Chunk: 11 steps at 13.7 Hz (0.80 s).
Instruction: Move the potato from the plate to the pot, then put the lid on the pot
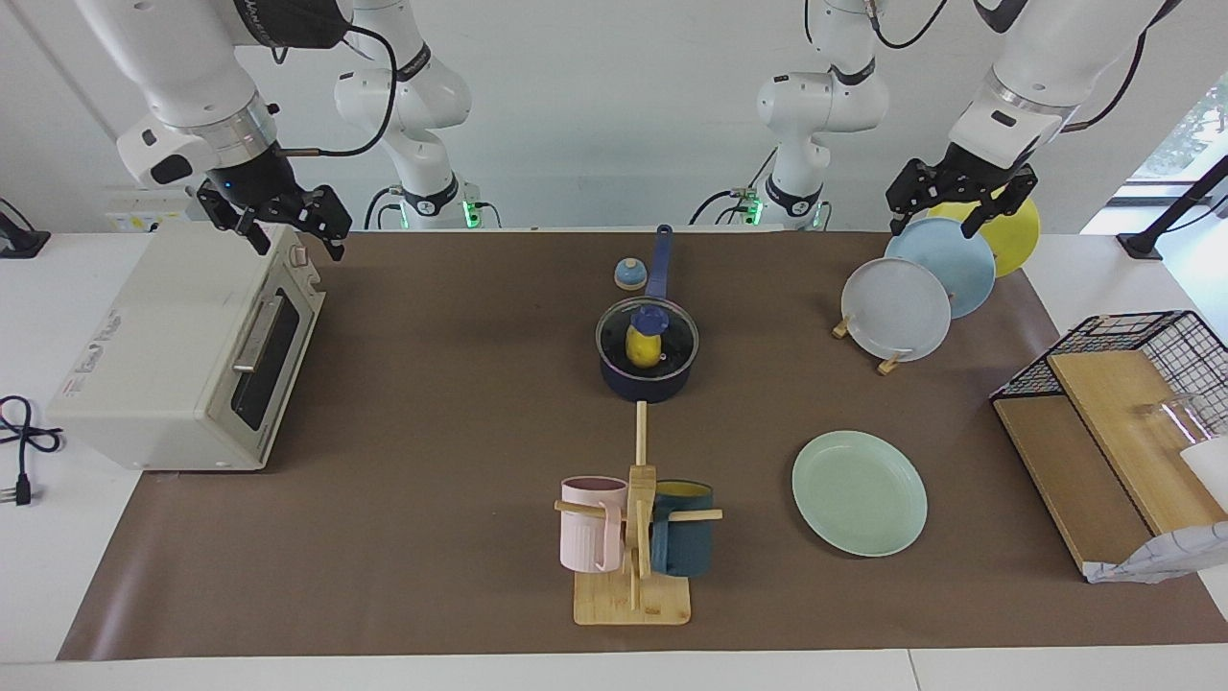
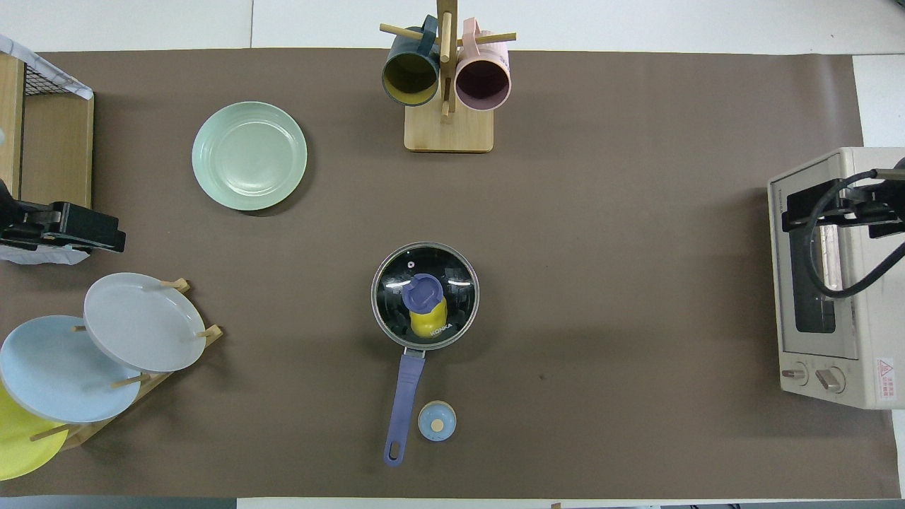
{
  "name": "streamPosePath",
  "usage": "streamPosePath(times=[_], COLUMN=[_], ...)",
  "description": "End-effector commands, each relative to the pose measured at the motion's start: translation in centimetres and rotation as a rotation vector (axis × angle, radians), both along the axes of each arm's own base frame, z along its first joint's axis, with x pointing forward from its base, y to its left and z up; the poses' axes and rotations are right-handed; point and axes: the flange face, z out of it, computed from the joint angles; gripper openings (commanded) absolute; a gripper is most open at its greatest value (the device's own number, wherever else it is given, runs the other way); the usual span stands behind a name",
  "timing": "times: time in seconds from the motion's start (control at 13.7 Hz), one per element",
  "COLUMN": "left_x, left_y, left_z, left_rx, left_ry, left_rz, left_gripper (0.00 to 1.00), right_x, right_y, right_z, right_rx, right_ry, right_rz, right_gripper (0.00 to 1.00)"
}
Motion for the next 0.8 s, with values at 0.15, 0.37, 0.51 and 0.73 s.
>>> streamPosePath(times=[0.15,0.37,0.51,0.73], left_x=[-0.6,-0.6,-0.6,-0.6], left_y=[0.4,0.4,0.4,0.4], left_z=[0.1,0.1,0.1,0.1], left_rx=[-0.008,-0.008,-0.008,-0.008], left_ry=[-0.007,-0.007,-0.006,-0.007], left_rz=[0.017,0.019,0.019,0.019], left_gripper=[1.0,1.0,1.0,1.0], right_x=[-0.8,-2.0,-1.9,-1.7], right_y=[-0.2,-0.2,-0.1,0.0], right_z=[1.1,1.5,1.4,1.6], right_rx=[0.011,0.013,0.013,0.011], right_ry=[-0.003,0.023,0.02,0.004], right_rz=[0.029,0.034,0.039,0.04], right_gripper=[1.0,1.0,1.0,1.0])
